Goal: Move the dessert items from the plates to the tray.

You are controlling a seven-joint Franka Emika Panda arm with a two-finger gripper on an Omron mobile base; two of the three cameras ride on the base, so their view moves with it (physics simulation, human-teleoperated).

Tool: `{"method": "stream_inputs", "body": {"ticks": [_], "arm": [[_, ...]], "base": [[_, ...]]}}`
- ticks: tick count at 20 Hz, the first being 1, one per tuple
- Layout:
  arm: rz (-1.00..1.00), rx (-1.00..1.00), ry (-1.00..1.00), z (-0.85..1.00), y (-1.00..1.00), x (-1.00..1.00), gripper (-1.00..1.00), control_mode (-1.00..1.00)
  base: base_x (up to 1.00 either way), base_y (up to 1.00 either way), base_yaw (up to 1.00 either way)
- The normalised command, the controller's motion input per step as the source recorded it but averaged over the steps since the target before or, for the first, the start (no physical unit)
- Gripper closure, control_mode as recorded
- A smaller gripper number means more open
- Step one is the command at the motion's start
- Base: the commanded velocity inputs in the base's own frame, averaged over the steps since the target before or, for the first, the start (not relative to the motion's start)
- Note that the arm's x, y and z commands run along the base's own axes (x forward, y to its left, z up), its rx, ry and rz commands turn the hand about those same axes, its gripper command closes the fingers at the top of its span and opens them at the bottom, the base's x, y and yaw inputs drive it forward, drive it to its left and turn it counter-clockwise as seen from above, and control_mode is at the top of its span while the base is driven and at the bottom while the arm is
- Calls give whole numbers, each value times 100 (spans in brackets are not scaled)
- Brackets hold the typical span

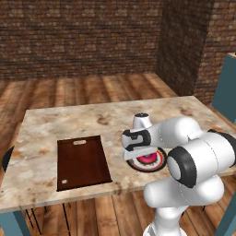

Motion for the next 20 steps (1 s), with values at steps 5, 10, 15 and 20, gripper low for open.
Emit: {"method": "stream_inputs", "body": {"ticks": [5,10,15,20], "arm": [[0,0,0,0,0,0,100,-100],[0,0,0,0,0,0,100,-100],[0,0,0,1,0,-3,100,-100],[0,0,-6,54,5,-1,100,-100]], "base": [[0,0,0],[0,0,0],[0,0,0],[0,0,0]]}}
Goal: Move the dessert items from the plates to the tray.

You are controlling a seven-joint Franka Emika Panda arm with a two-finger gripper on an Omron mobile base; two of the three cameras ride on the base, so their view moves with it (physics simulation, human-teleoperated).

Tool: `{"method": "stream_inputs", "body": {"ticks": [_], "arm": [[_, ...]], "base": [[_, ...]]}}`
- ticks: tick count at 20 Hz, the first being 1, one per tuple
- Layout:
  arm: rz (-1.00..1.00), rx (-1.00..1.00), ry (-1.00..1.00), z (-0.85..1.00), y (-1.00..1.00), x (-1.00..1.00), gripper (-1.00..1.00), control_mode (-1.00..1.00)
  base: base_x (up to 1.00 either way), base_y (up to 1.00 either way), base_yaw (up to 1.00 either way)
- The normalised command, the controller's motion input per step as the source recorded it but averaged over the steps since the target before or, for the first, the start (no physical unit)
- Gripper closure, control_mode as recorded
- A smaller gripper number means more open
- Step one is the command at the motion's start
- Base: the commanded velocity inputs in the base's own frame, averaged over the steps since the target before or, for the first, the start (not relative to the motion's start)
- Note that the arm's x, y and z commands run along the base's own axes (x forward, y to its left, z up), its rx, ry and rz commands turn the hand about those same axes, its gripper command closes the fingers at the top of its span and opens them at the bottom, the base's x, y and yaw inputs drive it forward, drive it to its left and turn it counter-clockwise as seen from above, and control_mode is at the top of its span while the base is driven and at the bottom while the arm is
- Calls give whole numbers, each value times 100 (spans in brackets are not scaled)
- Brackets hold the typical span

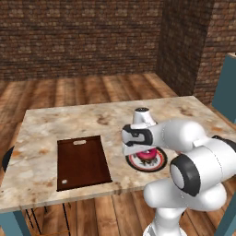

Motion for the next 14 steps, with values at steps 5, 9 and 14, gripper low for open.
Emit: {"method": "stream_inputs", "body": {"ticks": [5,9,14], "arm": [[0,0,-7,79,29,0,100,-100],[2,0,-5,48,51,-1,100,-100],[4,1,-16,25,75,0,100,-100]], "base": [[0,0,0],[0,0,0],[0,0,0]]}}
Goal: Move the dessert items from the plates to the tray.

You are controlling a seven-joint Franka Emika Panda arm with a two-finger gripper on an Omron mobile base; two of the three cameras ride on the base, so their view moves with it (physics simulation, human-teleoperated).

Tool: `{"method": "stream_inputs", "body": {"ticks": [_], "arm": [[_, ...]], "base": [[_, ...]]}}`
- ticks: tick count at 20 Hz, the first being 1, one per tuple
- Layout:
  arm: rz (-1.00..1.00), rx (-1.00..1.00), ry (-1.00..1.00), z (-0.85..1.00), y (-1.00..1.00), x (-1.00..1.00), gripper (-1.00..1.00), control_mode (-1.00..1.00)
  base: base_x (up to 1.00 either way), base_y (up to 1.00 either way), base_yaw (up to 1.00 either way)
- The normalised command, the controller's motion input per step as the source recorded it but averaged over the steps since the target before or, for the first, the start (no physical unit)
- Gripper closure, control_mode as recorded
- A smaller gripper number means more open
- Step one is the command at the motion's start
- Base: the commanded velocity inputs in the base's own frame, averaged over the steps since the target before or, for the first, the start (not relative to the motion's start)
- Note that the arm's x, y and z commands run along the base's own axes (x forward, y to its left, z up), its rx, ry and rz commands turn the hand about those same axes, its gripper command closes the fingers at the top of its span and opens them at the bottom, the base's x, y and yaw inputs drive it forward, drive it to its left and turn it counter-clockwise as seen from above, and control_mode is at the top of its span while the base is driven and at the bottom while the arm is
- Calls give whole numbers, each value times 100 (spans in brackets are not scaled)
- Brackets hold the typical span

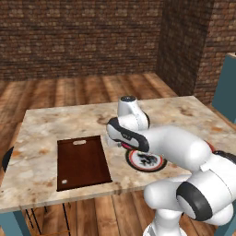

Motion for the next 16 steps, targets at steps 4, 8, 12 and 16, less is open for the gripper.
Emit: {"method": "stream_inputs", "body": {"ticks": [4,8,12,16], "arm": [[16,6,-7,22,72,0,100,-100],[26,5,-1,18,69,0,100,-100],[31,0,0,12,76,3,100,-100],[30,0,0,7,62,3,100,-100]], "base": [[0,0,0],[0,0,0],[0,0,0],[0,0,0]]}}
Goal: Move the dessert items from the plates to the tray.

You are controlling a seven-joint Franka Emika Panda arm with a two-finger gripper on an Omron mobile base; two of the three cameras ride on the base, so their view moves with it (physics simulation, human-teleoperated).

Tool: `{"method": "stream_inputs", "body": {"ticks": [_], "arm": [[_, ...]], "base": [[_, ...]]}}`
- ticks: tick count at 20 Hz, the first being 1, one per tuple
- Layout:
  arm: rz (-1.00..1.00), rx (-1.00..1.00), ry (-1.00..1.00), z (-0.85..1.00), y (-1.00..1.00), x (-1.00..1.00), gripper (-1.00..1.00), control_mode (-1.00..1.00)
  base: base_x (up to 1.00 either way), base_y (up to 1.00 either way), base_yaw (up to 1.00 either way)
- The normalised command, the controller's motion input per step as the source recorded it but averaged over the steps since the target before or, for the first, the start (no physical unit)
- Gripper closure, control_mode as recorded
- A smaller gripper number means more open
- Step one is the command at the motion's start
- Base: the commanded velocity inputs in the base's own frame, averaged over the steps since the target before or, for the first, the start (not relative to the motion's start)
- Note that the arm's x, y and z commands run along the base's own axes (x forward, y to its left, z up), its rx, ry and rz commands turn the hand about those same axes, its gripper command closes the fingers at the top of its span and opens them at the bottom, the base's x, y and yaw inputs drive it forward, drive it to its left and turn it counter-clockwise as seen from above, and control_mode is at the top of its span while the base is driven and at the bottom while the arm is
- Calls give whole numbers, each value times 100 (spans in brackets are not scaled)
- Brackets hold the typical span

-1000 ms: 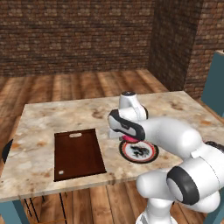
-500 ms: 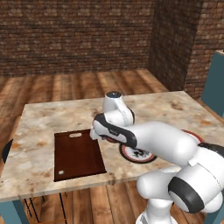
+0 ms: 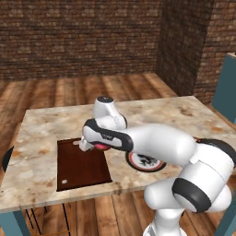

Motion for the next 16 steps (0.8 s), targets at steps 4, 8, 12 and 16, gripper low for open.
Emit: {"method": "stream_inputs", "body": {"ticks": [4,8,12,16], "arm": [[19,-2,0,0,49,0,100,-100],[2,-8,0,-20,22,12,100,-100],[0,-8,0,-35,26,25,100,-100],[0,-4,0,-29,22,29,100,-100]], "base": [[0,0,0],[0,0,0],[0,0,0],[0,0,0]]}}
